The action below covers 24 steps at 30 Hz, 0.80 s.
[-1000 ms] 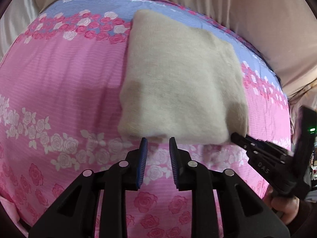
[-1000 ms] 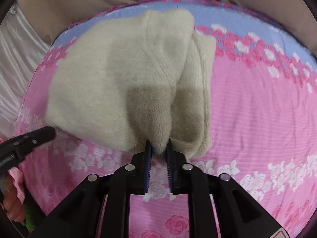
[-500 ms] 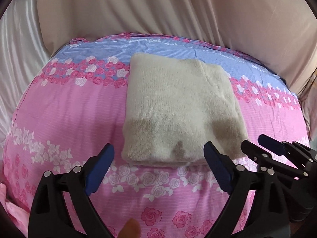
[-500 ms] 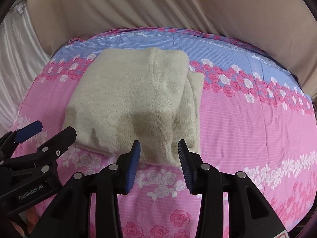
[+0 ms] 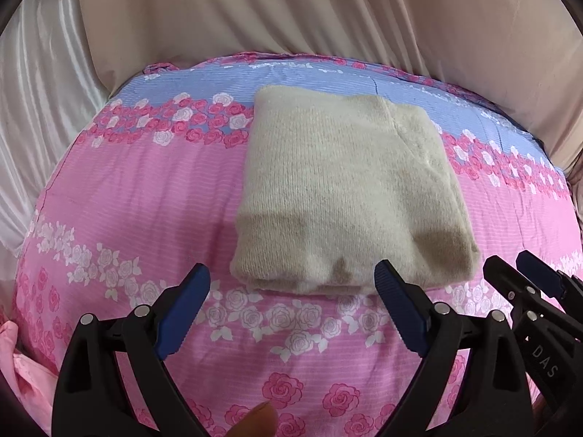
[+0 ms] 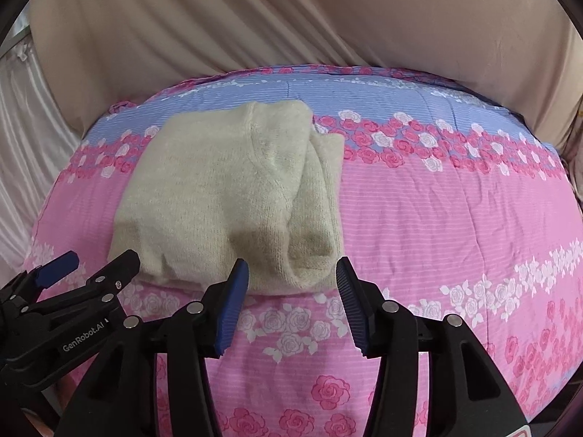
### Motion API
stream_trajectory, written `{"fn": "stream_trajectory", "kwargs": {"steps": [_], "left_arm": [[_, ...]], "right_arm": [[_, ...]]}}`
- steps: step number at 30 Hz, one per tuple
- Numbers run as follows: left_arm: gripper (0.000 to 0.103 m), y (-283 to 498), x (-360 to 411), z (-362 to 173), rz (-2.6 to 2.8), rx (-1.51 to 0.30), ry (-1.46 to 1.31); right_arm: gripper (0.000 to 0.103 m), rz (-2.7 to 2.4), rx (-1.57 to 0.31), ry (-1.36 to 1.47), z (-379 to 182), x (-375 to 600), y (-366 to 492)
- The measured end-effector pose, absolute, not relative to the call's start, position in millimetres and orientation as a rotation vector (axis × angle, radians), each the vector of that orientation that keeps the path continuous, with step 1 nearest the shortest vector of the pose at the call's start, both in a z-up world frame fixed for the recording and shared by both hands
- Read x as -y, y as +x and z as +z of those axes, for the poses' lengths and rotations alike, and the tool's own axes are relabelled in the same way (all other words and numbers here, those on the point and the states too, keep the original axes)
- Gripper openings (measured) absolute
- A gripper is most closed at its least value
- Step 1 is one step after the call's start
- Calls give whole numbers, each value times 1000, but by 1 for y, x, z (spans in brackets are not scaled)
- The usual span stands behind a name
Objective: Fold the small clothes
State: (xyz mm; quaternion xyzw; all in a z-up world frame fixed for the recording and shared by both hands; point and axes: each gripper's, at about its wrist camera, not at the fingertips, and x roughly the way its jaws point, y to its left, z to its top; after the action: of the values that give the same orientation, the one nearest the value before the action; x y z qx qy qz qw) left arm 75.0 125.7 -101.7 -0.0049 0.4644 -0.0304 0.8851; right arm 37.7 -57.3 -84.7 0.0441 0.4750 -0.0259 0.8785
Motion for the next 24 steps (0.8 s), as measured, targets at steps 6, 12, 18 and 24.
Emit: {"fn": "stream_trajectory", "kwargs": {"steps": [6,12,18,24], "left_arm": [[89,72,-124,-106,-65,-975,-9],[89,68,-120,-106,-75,-972,9],[89,68,-116,-107,-85,-980,16],[88,69,-115,-108,-85,-985,18]], "right_arm": [[53,-54,-989,88,-84,56,35],[53,-47,-1007,87,-88,55,32],[53,-50,-1011,85,-89,54,31],[53,-43,-1005,74,-88,51,30]]}}
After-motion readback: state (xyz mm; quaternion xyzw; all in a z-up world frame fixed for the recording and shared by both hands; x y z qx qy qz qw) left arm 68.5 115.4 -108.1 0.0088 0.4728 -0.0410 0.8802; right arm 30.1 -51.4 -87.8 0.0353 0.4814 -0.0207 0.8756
